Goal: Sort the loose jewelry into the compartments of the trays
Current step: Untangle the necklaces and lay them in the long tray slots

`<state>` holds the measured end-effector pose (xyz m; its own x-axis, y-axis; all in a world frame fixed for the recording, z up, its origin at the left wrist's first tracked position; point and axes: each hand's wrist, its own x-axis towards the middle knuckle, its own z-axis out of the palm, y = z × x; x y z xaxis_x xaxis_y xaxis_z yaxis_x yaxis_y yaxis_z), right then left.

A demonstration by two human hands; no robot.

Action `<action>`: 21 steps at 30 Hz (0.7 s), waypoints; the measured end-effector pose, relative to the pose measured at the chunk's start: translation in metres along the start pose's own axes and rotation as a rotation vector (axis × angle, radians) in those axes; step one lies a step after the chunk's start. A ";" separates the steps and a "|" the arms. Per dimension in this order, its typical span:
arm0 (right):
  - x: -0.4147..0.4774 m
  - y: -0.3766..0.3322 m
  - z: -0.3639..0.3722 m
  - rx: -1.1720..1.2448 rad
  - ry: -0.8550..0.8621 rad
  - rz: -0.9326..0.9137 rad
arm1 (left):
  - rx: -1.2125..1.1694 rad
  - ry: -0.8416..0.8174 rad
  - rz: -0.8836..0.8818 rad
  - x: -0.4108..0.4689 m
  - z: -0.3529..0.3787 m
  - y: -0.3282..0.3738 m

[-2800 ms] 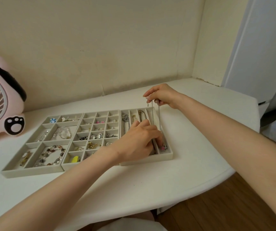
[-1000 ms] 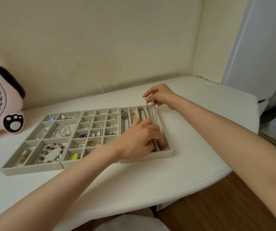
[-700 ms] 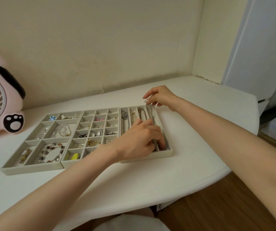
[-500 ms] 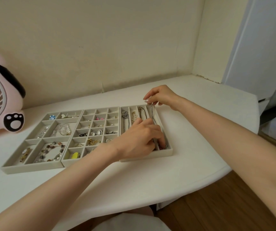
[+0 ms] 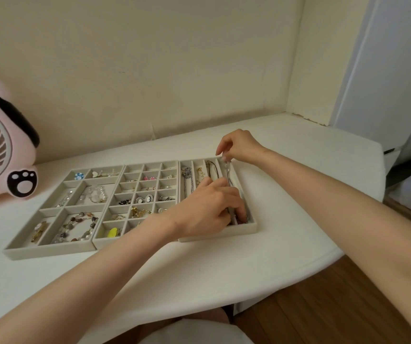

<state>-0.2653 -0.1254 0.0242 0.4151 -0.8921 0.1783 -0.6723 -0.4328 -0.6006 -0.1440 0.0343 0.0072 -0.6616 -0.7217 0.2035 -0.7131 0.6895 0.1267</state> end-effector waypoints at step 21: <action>0.002 0.009 0.017 -0.053 0.110 -0.135 | 0.006 -0.008 0.010 0.001 -0.001 0.000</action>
<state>-0.2602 -0.1287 0.0063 0.4363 -0.8331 0.3401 -0.6477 -0.5531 -0.5240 -0.1443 0.0343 0.0085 -0.6706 -0.7152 0.1969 -0.7077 0.6964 0.1192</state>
